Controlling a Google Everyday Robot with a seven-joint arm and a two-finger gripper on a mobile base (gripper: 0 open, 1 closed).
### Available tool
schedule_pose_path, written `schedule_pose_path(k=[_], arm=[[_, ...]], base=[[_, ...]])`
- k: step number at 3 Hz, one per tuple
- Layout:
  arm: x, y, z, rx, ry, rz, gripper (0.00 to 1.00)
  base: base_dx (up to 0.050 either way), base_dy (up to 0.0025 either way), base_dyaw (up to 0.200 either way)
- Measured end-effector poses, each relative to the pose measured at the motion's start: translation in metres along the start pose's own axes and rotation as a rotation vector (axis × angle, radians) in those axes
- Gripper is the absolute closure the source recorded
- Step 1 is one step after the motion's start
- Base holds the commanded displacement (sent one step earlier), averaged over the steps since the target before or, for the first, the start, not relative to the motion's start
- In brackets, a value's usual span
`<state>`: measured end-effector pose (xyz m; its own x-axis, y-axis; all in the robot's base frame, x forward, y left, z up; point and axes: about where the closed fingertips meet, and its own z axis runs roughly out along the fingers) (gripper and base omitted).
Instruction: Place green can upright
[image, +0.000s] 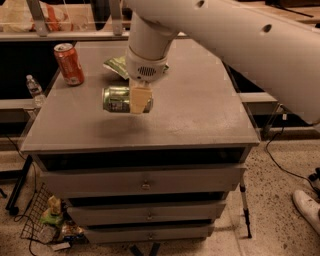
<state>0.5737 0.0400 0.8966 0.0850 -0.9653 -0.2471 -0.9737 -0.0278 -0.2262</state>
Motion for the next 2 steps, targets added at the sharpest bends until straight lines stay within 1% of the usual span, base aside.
schedule_pose_path(k=[1, 2], arm=[[-0.005, -0.011, -0.026, 0.034, -0.146, -0.024, 1.00], [-0.025, -0.012, -0.032, 0.008, -0.367, -0.051, 1.00]], base=[[0.000, 0.00000, 0.000], [0.000, 0.00000, 0.000]])
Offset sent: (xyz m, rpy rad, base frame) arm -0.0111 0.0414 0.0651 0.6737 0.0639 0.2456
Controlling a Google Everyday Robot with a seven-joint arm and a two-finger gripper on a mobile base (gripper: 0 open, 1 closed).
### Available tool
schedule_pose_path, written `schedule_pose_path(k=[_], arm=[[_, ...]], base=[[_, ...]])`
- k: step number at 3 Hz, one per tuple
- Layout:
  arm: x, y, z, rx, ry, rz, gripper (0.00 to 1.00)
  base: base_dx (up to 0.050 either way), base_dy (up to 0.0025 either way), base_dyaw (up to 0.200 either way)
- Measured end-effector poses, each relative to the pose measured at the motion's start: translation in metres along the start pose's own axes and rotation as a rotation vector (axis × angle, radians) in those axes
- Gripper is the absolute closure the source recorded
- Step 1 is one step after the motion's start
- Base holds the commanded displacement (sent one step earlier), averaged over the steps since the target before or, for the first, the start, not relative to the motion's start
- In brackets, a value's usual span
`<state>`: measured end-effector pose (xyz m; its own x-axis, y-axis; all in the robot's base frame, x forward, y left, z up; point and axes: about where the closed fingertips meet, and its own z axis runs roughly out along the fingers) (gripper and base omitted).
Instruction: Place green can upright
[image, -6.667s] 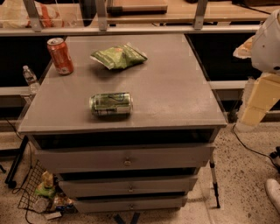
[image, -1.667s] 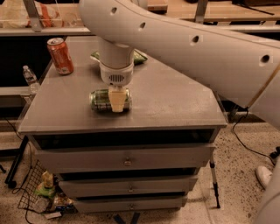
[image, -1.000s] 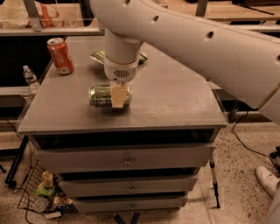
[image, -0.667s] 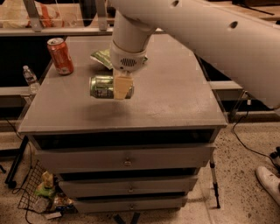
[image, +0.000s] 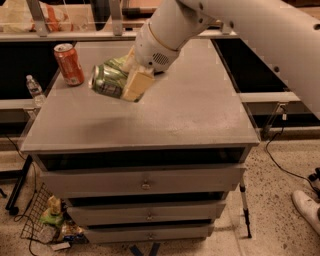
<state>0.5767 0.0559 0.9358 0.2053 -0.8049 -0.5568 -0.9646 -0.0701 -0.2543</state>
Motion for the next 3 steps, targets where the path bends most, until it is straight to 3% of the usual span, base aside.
schedule_pose_path(k=[1, 2, 3], arm=[[-0.027, 0.000, 0.007, -0.050, -0.219, 0.012, 1.00], [-0.039, 0.005, 0.008, -0.078, -0.271, 0.021, 1.00], [-0.034, 0.008, 0.017, -0.058, -0.285, 0.046, 1.00]], base=[[0.000, 0.00000, 0.000], [0.000, 0.00000, 0.000], [0.000, 0.00000, 0.000]])
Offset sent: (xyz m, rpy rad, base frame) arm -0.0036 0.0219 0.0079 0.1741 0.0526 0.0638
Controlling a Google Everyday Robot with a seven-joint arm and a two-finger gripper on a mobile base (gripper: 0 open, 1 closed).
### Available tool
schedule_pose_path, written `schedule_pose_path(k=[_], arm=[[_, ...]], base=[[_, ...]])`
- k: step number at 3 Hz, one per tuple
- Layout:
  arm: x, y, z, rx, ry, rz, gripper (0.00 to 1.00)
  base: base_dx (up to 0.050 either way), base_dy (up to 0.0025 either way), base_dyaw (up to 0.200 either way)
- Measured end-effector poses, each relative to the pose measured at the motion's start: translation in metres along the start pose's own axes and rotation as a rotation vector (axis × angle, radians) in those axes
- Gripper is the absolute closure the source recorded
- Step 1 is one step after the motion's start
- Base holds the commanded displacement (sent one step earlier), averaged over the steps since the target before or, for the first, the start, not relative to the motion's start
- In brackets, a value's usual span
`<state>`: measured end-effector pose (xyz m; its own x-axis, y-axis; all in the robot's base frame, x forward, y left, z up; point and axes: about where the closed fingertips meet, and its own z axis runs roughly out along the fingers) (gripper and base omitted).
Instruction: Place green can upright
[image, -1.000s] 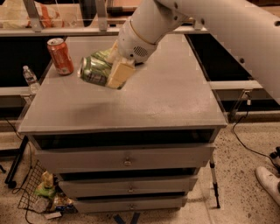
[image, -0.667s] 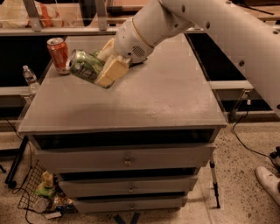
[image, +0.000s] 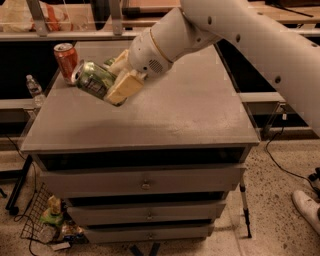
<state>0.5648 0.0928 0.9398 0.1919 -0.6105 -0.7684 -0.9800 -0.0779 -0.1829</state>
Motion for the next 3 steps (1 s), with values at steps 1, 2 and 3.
schedule_pose_path(k=[1, 2, 3], arm=[[0.006, -0.001, 0.014, 0.066, -0.050, 0.046, 1.00], [0.010, -0.005, 0.026, 0.134, -0.123, 0.099, 1.00], [0.011, -0.011, 0.037, 0.176, -0.195, 0.148, 1.00]], base=[[0.000, 0.00000, 0.000], [0.000, 0.00000, 0.000], [0.000, 0.00000, 0.000]])
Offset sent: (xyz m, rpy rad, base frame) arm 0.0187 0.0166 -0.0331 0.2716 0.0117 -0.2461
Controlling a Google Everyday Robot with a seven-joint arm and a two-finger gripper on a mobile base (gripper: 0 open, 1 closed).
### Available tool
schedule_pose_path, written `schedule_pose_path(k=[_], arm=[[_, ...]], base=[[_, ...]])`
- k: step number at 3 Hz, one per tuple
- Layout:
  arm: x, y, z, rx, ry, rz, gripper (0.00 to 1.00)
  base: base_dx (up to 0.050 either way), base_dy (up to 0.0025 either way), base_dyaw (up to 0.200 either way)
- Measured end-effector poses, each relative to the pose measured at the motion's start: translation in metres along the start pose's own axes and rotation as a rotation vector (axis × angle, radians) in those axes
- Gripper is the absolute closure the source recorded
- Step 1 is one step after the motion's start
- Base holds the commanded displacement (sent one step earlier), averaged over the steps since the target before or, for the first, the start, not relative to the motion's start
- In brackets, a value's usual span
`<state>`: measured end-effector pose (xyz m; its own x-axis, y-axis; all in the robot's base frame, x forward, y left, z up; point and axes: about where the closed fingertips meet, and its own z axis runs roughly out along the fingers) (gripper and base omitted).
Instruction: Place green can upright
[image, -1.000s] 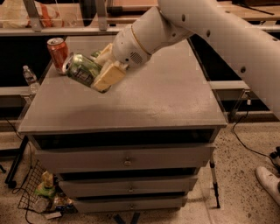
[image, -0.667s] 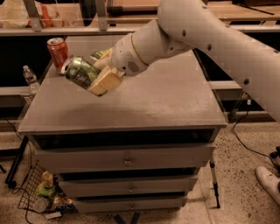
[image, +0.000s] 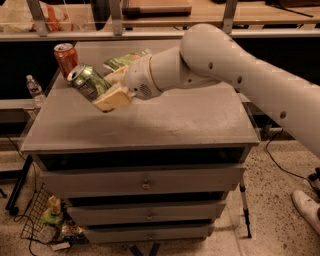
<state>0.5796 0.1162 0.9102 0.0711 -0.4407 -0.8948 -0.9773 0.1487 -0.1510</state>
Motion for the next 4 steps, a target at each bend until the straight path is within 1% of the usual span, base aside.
schedule_pose_path(k=[1, 2, 4], arm=[[0.005, -0.003, 0.015, 0.015, -0.073, 0.039, 1.00], [0.011, -0.004, 0.031, 0.006, -0.141, 0.070, 1.00], [0.023, -0.004, 0.051, -0.017, -0.224, 0.116, 1.00]], base=[[0.000, 0.00000, 0.000], [0.000, 0.00000, 0.000], [0.000, 0.00000, 0.000]])
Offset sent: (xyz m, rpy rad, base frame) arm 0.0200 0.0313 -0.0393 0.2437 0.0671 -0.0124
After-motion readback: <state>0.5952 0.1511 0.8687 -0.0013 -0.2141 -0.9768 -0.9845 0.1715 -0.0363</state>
